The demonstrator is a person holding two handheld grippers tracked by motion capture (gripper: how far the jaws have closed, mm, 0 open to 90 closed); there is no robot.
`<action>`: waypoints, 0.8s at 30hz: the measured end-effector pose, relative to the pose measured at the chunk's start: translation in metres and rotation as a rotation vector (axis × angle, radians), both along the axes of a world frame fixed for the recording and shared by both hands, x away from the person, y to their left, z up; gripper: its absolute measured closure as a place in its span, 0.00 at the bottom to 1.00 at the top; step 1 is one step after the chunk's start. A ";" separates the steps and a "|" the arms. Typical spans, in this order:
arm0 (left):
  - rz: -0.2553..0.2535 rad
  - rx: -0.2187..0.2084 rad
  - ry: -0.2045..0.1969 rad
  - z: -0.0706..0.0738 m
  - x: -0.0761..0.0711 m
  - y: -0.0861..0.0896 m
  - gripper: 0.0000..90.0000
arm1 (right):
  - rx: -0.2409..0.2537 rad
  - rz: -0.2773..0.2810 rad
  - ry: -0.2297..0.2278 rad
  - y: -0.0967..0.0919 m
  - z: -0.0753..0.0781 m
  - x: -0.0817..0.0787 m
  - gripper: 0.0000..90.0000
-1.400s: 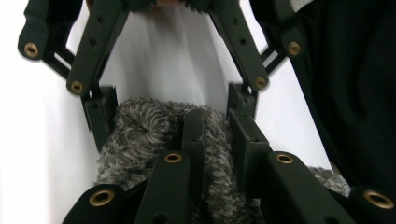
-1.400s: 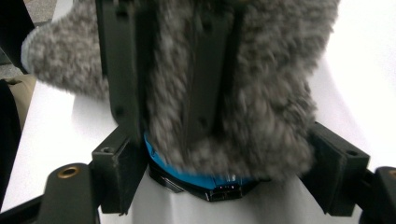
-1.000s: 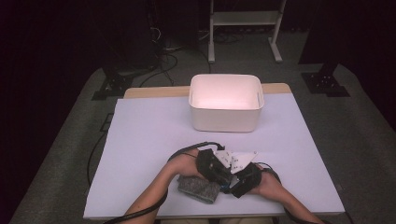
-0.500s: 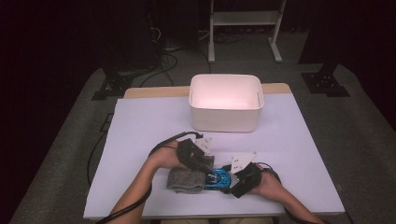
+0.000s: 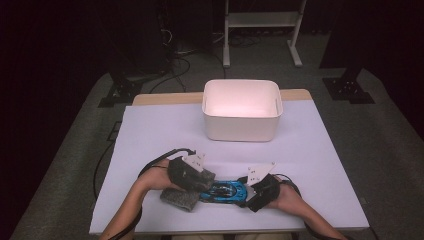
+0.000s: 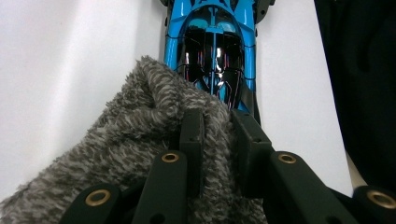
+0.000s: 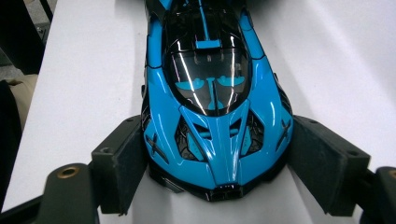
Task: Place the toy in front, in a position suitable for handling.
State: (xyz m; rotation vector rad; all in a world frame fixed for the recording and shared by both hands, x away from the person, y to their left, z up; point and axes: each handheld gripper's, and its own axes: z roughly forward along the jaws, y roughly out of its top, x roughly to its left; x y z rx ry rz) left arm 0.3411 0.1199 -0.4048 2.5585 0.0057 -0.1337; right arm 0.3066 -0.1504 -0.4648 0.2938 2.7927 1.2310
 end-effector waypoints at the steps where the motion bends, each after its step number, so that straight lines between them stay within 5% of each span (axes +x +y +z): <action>1: -0.005 0.007 -0.002 0.000 0.000 -0.001 0.84 | 0.000 -0.003 0.005 0.000 0.000 0.000 0.23; 6: -0.018 0.015 -0.012 0.001 -0.001 -0.006 0.84 | -0.019 -0.007 0.052 0.000 0.006 0.003 0.20; 13: -0.026 0.002 -0.011 -0.001 -0.001 -0.008 0.84 | 0.051 -0.001 0.123 0.000 0.021 0.011 0.21; 24: -0.021 -0.013 -0.005 -0.002 -0.001 -0.006 0.84 | 0.010 0.004 0.173 0.016 0.019 0.031 0.23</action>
